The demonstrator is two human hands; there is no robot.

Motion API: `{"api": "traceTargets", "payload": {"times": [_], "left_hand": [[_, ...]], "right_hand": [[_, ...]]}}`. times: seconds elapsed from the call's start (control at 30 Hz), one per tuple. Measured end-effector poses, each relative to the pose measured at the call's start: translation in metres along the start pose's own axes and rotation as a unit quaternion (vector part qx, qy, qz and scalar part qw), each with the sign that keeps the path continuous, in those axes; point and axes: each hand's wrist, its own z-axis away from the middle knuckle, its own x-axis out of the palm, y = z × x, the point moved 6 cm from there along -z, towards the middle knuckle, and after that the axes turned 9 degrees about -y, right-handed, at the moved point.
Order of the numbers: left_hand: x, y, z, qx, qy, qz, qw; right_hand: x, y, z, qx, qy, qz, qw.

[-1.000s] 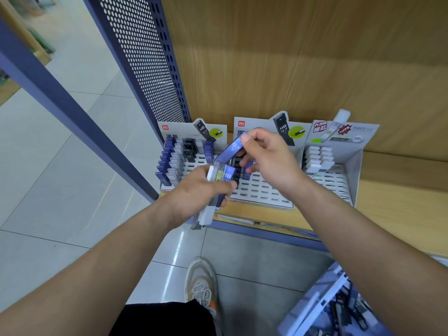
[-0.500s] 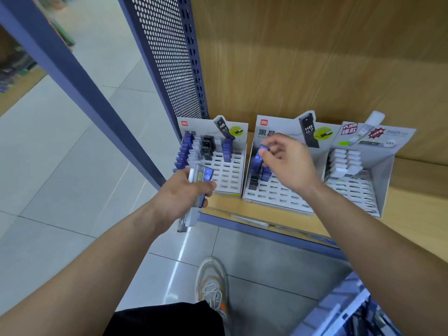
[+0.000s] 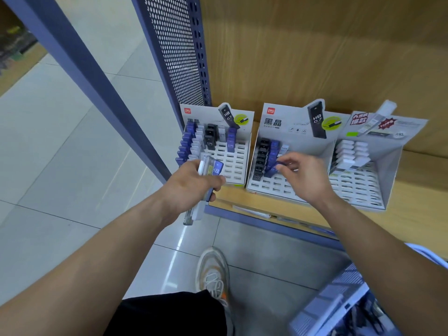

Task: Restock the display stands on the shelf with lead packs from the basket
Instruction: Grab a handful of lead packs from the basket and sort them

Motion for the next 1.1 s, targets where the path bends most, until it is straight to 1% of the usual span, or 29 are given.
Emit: {"api": "traceTargets", "payload": {"times": [0.27, 0.37, 0.43, 0.5, 0.67, 0.7, 0.77, 0.8, 0.83, 0.9, 0.93, 1.0, 1.1], "left_hand": [[0.003, 0.002, -0.002, 0.003, -0.006, 0.004, 1.0], [0.003, 0.002, -0.003, 0.002, -0.003, 0.0, 1.0], [0.004, 0.001, -0.003, 0.003, -0.003, -0.002, 1.0], [0.004, 0.0, -0.005, 0.006, -0.006, -0.002, 1.0], [0.006, -0.001, -0.009, 0.022, -0.031, 0.012, 0.999], [0.008, -0.001, -0.009, 0.024, -0.04, 0.016, 0.999], [0.012, 0.0, -0.01, 0.031, -0.062, 0.019, 0.997], [0.015, 0.002, -0.01, 0.037, -0.076, 0.014, 0.996], [0.018, 0.004, -0.009, 0.046, -0.09, 0.007, 0.995], [0.027, 0.01, -0.008, 0.065, -0.117, -0.01, 0.991], [0.032, 0.013, -0.007, 0.072, -0.13, -0.014, 0.989], [0.041, 0.019, -0.004, 0.083, -0.15, -0.008, 0.985], [0.053, 0.025, -0.002, 0.098, -0.166, 0.015, 0.981]], "right_hand": [[0.0, -0.002, -0.001, -0.071, -0.002, 0.104, 0.992], [0.009, -0.006, -0.004, -0.088, -0.028, 0.134, 0.987], [0.016, -0.008, -0.005, -0.088, -0.039, 0.14, 0.985], [0.02, -0.008, -0.006, -0.072, -0.034, 0.134, 0.988], [0.013, -0.005, 0.0, 0.027, -0.002, 0.076, 0.997], [0.009, -0.01, 0.003, 0.027, 0.018, 0.058, 0.998], [-0.001, -0.031, 0.014, -0.004, 0.049, 0.002, 0.999], [-0.003, -0.044, 0.02, -0.022, 0.04, -0.045, 0.998], [-0.003, -0.056, 0.026, -0.032, 0.014, -0.099, 0.994], [0.001, -0.079, 0.035, -0.037, -0.062, -0.193, 0.978], [0.002, -0.089, 0.038, -0.042, -0.091, -0.219, 0.97], [-0.003, -0.1, 0.041, -0.054, -0.119, -0.24, 0.962], [-0.014, -0.1, 0.043, -0.05, -0.142, -0.24, 0.959]]}}
